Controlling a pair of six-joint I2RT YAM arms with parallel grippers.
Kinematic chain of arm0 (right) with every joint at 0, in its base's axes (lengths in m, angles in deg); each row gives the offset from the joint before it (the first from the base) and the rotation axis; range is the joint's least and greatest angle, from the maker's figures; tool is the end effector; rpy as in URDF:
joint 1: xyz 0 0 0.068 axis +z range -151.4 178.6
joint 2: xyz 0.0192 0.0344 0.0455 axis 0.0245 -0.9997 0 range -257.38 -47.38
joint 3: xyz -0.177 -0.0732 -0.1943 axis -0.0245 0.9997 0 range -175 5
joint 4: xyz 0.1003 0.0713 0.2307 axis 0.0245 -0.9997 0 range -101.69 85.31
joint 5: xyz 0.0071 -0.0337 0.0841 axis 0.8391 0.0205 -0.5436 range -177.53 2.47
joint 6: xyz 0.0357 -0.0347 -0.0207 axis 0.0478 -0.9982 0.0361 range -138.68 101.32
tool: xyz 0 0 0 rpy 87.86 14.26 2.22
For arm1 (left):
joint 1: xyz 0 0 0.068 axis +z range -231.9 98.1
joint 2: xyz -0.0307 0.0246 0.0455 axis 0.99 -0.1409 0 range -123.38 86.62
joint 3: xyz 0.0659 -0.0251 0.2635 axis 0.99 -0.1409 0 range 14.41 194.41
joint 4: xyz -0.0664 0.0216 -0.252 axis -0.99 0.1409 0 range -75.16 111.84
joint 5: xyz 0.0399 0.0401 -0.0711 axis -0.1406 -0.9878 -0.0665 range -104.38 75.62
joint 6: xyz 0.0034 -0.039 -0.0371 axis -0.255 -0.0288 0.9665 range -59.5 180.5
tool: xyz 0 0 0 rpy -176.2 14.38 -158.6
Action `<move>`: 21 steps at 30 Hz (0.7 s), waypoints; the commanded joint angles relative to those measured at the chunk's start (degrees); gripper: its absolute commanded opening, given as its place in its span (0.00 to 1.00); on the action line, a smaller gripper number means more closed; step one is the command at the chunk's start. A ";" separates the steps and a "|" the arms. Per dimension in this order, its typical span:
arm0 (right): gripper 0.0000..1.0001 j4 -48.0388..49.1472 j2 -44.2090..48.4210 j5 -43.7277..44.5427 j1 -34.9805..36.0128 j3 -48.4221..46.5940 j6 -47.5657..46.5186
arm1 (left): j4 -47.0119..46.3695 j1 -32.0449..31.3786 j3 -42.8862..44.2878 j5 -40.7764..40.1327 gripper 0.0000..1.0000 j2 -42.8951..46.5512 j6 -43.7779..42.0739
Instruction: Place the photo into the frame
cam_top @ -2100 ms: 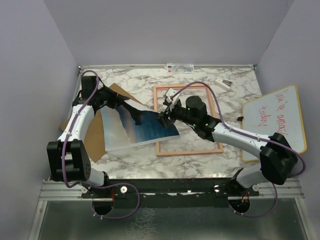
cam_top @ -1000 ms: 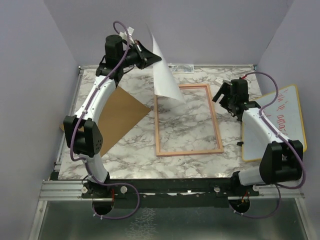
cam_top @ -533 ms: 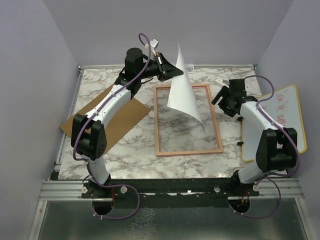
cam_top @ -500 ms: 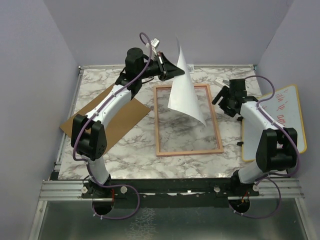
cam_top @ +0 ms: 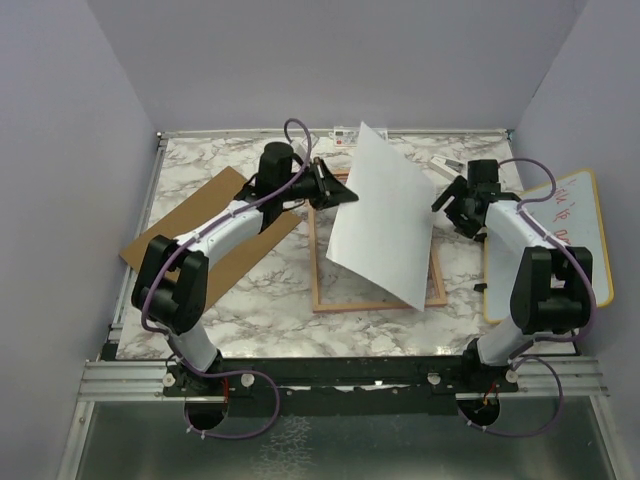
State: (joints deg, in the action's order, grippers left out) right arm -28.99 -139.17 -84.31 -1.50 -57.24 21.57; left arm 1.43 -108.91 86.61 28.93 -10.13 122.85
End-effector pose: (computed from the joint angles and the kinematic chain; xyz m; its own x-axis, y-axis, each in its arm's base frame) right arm 0.3356 -0.0025 0.2203 -0.5938 0.6461 -0.4795 0.5483 0.7611 0.3466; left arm 0.3425 -0.2020 0.3091 -0.9038 -0.2627 -0.3379 0.2792 0.2366 -0.9306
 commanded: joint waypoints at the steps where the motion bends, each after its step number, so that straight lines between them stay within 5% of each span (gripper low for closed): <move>1: 0.81 -1.02 -1.46 -1.65 -1.22 0.62 0.42 | 12.22 0.12 -4.95 -9.72 0.00 0.60 -13.32; 21: 0.80 -0.24 -5.04 -2.33 -1.31 1.40 1.05 | 7.67 0.29 -19.28 -34.98 0.00 5.37 -7.87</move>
State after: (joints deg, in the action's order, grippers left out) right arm -28.94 -142.79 -85.75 -2.59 -56.75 21.85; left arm 11.07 -108.86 68.58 1.98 -8.49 112.93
